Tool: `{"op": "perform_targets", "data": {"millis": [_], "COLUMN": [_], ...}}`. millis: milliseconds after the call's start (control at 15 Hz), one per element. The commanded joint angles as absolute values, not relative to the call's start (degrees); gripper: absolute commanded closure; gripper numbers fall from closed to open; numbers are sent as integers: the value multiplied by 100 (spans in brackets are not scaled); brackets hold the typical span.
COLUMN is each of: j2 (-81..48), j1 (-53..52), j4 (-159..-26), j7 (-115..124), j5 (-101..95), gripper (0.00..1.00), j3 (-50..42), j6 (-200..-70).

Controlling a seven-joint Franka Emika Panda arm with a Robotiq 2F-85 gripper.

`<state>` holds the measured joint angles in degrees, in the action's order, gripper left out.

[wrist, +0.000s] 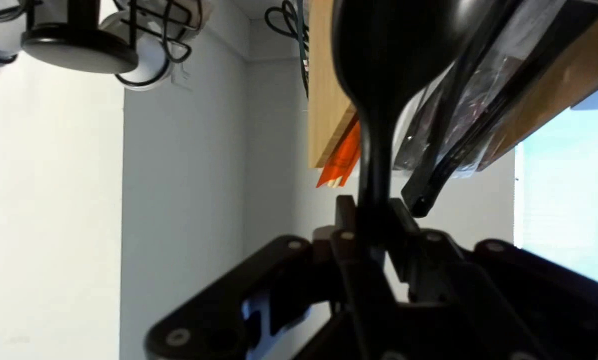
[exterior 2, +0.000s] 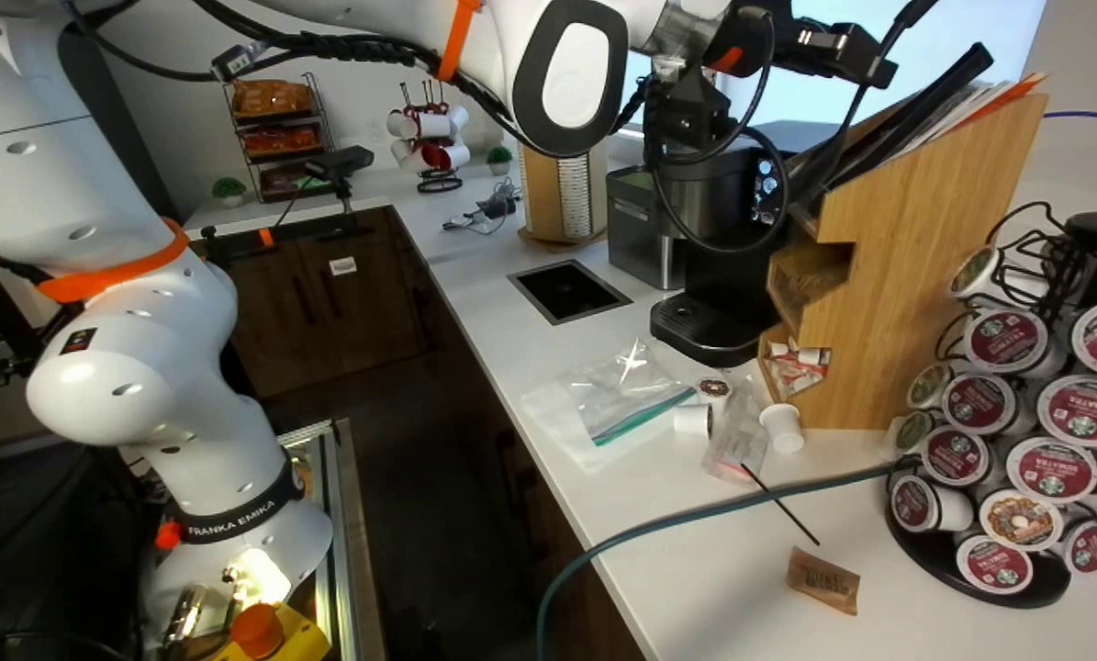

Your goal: Put the black spoon on the top shelf

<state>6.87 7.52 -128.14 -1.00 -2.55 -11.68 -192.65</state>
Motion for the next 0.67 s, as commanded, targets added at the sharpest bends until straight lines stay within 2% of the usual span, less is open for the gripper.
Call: {"op": "perform_targets", "data": {"millis": [0,67,600], "j2": [690,533,-444], "j1": [827,871,739], "j4": [-12805,-12786,-11536], "j7": [-143,-129,178], "j5": [-177,-152,211], "gripper": [81,95,95], "j3": [-1105,-1137,-848], "j6": [-19248,-19372,-20138]}}
